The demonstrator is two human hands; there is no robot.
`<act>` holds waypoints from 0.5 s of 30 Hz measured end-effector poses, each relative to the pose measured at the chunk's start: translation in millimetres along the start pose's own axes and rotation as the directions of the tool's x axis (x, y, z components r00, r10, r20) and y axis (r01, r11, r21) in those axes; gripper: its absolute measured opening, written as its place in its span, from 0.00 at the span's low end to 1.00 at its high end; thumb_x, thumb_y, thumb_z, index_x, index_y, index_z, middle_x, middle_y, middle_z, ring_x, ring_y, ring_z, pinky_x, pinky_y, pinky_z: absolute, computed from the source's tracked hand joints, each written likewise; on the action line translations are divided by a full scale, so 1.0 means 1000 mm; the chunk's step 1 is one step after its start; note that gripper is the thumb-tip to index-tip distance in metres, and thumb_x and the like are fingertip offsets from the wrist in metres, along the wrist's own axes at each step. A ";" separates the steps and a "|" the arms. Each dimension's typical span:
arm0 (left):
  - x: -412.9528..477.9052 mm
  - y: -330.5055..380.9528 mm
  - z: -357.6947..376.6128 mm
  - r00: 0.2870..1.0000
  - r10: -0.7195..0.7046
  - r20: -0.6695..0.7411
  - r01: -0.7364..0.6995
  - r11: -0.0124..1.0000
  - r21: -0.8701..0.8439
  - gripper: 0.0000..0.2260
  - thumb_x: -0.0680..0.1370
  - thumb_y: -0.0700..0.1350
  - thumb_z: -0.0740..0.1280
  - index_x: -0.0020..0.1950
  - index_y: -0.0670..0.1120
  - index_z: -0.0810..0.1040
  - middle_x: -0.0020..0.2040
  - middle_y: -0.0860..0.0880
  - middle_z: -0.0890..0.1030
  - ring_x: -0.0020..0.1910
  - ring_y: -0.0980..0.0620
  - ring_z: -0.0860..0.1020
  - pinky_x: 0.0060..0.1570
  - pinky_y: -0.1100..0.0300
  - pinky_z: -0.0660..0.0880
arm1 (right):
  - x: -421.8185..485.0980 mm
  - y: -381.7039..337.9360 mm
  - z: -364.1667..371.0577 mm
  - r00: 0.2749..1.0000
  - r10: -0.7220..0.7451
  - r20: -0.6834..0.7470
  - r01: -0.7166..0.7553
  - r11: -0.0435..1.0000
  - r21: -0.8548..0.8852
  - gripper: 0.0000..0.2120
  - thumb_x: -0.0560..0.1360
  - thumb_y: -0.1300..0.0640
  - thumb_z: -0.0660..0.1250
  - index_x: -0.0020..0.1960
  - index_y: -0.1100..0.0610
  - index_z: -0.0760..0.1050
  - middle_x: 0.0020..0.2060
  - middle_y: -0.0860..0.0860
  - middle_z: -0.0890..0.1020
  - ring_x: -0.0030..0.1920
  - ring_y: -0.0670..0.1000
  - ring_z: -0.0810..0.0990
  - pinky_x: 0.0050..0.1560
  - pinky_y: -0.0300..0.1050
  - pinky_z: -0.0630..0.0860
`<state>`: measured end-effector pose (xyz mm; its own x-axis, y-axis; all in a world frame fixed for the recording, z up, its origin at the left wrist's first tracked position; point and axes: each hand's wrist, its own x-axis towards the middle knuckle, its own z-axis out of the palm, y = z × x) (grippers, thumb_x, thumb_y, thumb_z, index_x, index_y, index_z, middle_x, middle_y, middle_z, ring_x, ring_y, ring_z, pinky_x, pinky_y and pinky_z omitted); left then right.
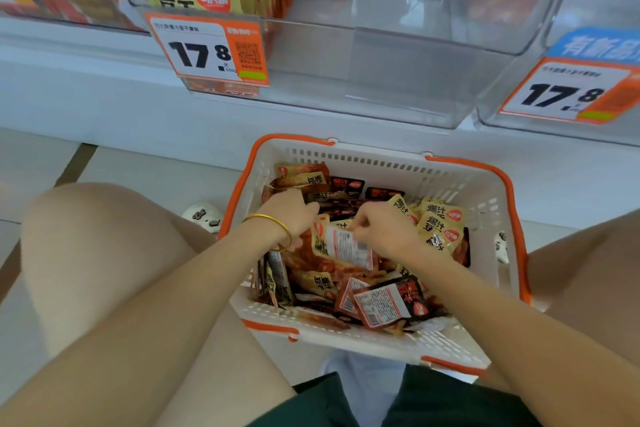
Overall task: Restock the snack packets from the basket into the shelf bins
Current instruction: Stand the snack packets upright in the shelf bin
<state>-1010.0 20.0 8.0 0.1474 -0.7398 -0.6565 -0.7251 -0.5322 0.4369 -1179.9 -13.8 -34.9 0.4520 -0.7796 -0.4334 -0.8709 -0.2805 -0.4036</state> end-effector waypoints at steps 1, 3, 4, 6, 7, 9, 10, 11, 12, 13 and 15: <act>-0.002 0.002 0.003 0.993 -0.088 0.075 0.099 0.981 -0.168 0.15 0.81 0.54 0.56 0.43 0.43 0.69 0.41 0.42 0.79 0.44 0.41 0.83 0.48 0.50 0.79 | -0.008 -0.005 -0.013 0.996 -0.029 -0.082 0.029 1.000 0.005 0.08 0.75 0.60 0.63 0.43 0.61 0.80 0.42 0.53 0.83 0.35 0.50 0.77 0.34 0.45 0.76; -0.004 0.008 0.006 0.967 -0.139 0.216 0.232 0.835 -0.499 0.21 0.78 0.60 0.59 0.60 0.44 0.68 0.58 0.36 0.77 0.52 0.38 0.81 0.52 0.46 0.78 | -0.024 -0.016 -0.027 0.965 -0.133 -0.224 0.135 0.991 -0.005 0.06 0.74 0.60 0.63 0.44 0.59 0.78 0.40 0.52 0.79 0.35 0.52 0.77 0.37 0.49 0.77; -0.007 0.012 0.007 0.965 -0.111 0.238 0.241 0.729 -0.640 0.22 0.78 0.59 0.61 0.61 0.43 0.69 0.59 0.34 0.76 0.51 0.38 0.81 0.50 0.46 0.79 | -0.032 -0.023 -0.028 0.943 -0.202 -0.264 0.204 0.979 -0.019 0.05 0.74 0.59 0.63 0.45 0.58 0.78 0.41 0.52 0.77 0.35 0.52 0.76 0.37 0.49 0.76; -0.011 0.017 0.006 0.986 -0.068 0.151 0.162 0.590 -0.791 0.19 0.79 0.50 0.65 0.61 0.37 0.71 0.56 0.34 0.78 0.46 0.41 0.82 0.40 0.49 0.82 | -0.046 -0.032 -0.025 0.885 -0.363 -0.294 0.364 0.930 -0.051 0.06 0.74 0.59 0.63 0.48 0.58 0.78 0.43 0.52 0.76 0.37 0.52 0.77 0.34 0.46 0.73; -0.010 0.017 0.006 0.995 -0.064 0.079 0.102 0.575 -0.811 0.17 0.78 0.45 0.66 0.63 0.38 0.70 0.55 0.35 0.79 0.45 0.43 0.82 0.35 0.51 0.81 | -0.049 -0.034 -0.023 0.855 -0.428 -0.291 0.429 0.901 -0.065 0.07 0.74 0.58 0.63 0.48 0.57 0.79 0.43 0.51 0.76 0.38 0.51 0.77 0.34 0.43 0.71; -0.016 0.016 0.003 0.998 -0.048 -0.027 0.009 0.620 -0.785 0.15 0.78 0.40 0.66 0.64 0.41 0.71 0.55 0.38 0.79 0.46 0.45 0.81 0.34 0.51 0.81 | -0.056 -0.035 -0.028 0.840 -0.463 -0.284 0.487 0.874 0.013 0.09 0.75 0.53 0.63 0.48 0.54 0.79 0.42 0.46 0.75 0.39 0.45 0.75 0.37 0.39 0.71; -0.021 0.017 0.000 0.998 -0.037 -0.057 -0.019 0.654 -0.757 0.13 0.78 0.39 0.66 0.62 0.41 0.73 0.54 0.39 0.80 0.47 0.45 0.80 0.39 0.49 0.81 | -0.058 -0.034 -0.033 0.862 -0.423 -0.279 0.463 0.881 0.095 0.10 0.76 0.49 0.62 0.48 0.53 0.79 0.43 0.44 0.76 0.41 0.43 0.75 0.40 0.39 0.72; -0.024 0.016 -0.004 0.997 -0.026 -0.067 -0.032 0.668 -0.743 0.12 0.78 0.39 0.66 0.61 0.41 0.74 0.54 0.39 0.81 0.47 0.45 0.81 0.44 0.47 0.80 | -0.059 -0.033 -0.038 0.878 -0.366 -0.309 0.432 0.885 0.177 0.11 0.76 0.46 0.62 0.48 0.52 0.78 0.43 0.44 0.76 0.43 0.42 0.75 0.43 0.39 0.73; -0.031 0.016 -0.009 0.998 -0.006 -0.055 -0.036 0.667 -0.744 0.11 0.78 0.39 0.66 0.60 0.42 0.75 0.53 0.40 0.82 0.47 0.45 0.81 0.48 0.46 0.79 | -0.059 -0.031 -0.044 0.883 -0.302 -0.359 0.400 0.884 0.242 0.11 0.76 0.45 0.62 0.47 0.51 0.77 0.43 0.43 0.77 0.44 0.41 0.75 0.44 0.39 0.73; -0.038 0.017 -0.014 0.999 0.031 -0.032 -0.045 0.657 -0.753 0.12 0.78 0.39 0.66 0.61 0.42 0.75 0.53 0.41 0.82 0.48 0.45 0.81 0.51 0.45 0.78 | -0.058 -0.029 -0.050 0.880 -0.242 -0.408 0.367 0.892 0.264 0.09 0.76 0.47 0.63 0.47 0.51 0.77 0.43 0.43 0.77 0.44 0.41 0.75 0.45 0.40 0.73; -0.055 0.021 -0.025 0.988 0.151 0.016 -0.089 0.663 -0.744 0.12 0.78 0.38 0.66 0.61 0.44 0.76 0.53 0.42 0.82 0.51 0.45 0.81 0.53 0.47 0.78 | -0.053 -0.025 -0.063 0.901 -0.149 -0.406 0.271 0.927 0.259 0.10 0.76 0.49 0.65 0.52 0.54 0.76 0.46 0.46 0.79 0.45 0.44 0.77 0.47 0.44 0.75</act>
<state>-1016.5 38.6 68.9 0.0255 -0.8048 -0.5930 0.0065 -0.5930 0.8052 -1194.5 -1.3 48.7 0.4591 -0.8884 -0.0031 -0.6350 -0.3258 -0.7004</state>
